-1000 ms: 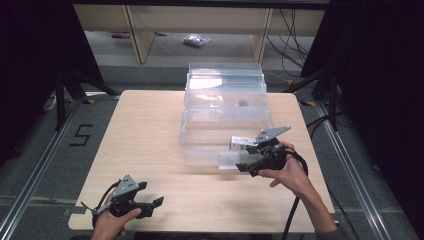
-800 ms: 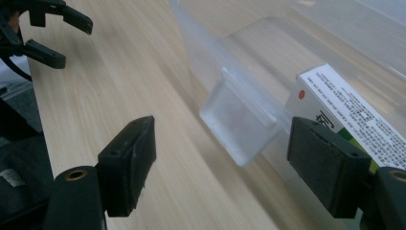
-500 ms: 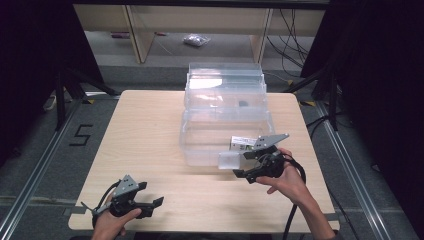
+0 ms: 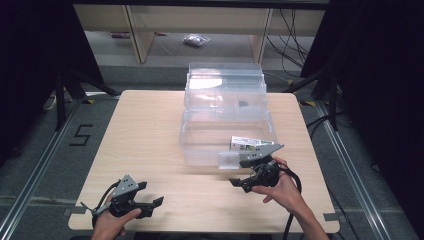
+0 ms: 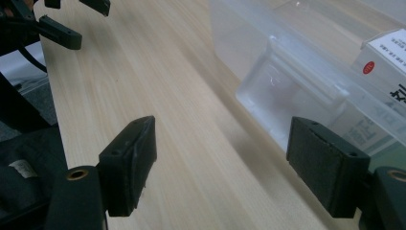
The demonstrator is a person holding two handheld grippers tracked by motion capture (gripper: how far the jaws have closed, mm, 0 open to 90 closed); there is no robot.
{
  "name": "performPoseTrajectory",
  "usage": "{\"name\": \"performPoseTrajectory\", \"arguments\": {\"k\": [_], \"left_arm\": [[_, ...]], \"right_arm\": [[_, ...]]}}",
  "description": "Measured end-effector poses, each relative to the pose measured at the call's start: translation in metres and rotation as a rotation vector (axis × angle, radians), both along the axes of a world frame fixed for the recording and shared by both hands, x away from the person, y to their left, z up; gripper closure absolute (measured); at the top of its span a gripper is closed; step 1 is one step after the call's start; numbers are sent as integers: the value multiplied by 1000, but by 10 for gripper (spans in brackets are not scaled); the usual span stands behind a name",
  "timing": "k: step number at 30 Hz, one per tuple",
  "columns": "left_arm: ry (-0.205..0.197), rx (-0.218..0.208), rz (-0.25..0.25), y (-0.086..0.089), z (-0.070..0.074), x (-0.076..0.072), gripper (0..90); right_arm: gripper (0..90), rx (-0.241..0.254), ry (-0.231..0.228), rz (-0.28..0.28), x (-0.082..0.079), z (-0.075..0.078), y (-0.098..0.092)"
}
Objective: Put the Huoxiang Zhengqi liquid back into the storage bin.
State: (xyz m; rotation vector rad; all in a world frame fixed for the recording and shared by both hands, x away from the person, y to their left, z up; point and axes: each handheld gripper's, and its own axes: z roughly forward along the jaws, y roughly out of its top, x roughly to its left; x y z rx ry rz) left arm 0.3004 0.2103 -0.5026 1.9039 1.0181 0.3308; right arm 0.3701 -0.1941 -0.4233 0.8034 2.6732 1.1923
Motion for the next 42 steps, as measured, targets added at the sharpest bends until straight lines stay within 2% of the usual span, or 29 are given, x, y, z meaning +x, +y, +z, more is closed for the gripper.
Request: {"name": "performPoseTrajectory", "arguments": {"k": [2,4,9,15,16,17,18,20,23,29,30,31,35,37,41,42], "left_arm": [[0,4,-1,0,0,0,149],[-1,-1,0,0,0,0,149],[0,-1,-1,0,0,0,149],[2,3,-1,0,0,0,149],[2,3,0,0,0,0,149],[2,3,0,0,0,0,149],[3,3,-1,0,0,0,149],[3,2,-1,0,0,0,149],[2,2,-1,0,0,0,149],[4,3,0,0,0,0,149],[3,3,-1,0,0,0,149],[3,3,-1,0,0,0,149],[2,4,-3,0,0,0,149],[1,2,-3,0,0,0,149],[3,4,-2,0,0,0,149],[2,4,-2,0,0,0,149]], "right_arm": [[267,1,13,-14,-2,-1,-1],[267,3,7,-2,-1,-2,-1],[267,0,12,-20,-5,-4,-5],[267,-5,17,-31,-8,-13,-9],[267,5,40,-53,-11,-15,-10],[267,5,40,-53,-11,-15,-10],[267,2,21,-40,-10,-19,-12],[267,3,35,-45,-12,-22,-14],[267,7,32,-43,-12,-25,-16],[261,23,47,-94,-17,-28,-25],[261,25,62,-107,-18,-29,-26],[259,23,33,-95,-16,-30,-28],[252,24,53,-122,-19,-33,-33],[247,21,29,-117,-19,-35,-36],[211,32,68,-167,-23,-38,-38],[199,31,55,-159,-22,-39,-39]]}}
